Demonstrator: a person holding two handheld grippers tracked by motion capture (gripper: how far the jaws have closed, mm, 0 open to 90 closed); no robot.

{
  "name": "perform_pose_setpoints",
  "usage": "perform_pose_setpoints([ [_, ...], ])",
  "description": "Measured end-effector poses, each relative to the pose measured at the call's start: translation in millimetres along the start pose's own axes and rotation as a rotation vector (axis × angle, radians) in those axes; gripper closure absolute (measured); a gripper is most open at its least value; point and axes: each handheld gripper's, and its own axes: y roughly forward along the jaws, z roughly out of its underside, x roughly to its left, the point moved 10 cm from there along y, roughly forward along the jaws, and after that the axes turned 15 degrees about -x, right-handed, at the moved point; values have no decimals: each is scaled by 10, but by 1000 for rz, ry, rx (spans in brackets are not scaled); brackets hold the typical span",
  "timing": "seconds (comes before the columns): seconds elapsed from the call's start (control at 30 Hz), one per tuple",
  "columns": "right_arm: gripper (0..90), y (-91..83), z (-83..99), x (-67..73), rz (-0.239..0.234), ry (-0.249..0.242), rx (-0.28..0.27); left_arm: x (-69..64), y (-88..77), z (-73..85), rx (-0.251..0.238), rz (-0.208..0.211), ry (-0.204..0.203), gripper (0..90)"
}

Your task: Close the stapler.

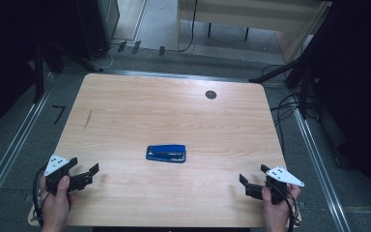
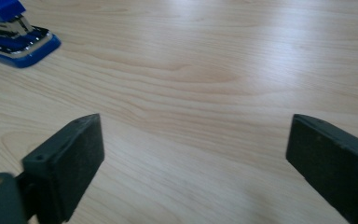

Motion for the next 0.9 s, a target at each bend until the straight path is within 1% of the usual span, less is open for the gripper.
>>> perform_pose_setpoints([
  [0.07,0,-57,20,-69,5,3,3,-2,0,1,1,-1,2,132],
  [0.1,0,-89,37,-103,9,9,12,-1,2,2,2,0,3,132],
  [0.27,0,-209,96,-275,36,8,26,-4,1,3,4,0,7,132],
  [0.47,0,-300,152,-433,47,26,31,-7,0,2,1,0,8,131],
  [0.53,0,-321,155,-458,42,23,29,-8,-1,4,4,0,13,132],
  [0.6,0,-345,165,-487,50,14,35,-9,-1,4,4,-2,14,131],
  [0.7,0,-390,173,-545,53,8,30,-10,-3,-4,-6,3,11,131],
  [0.8,0,-443,190,-590,52,16,27,-6,-8,-6,-9,6,0,131],
  [0.87,0,-467,192,-593,42,22,23,-4,-8,-5,-8,11,-10,131],
  [0.9,0,-475,188,-584,39,33,19,-3,-8,-5,-8,11,-10,131],
])
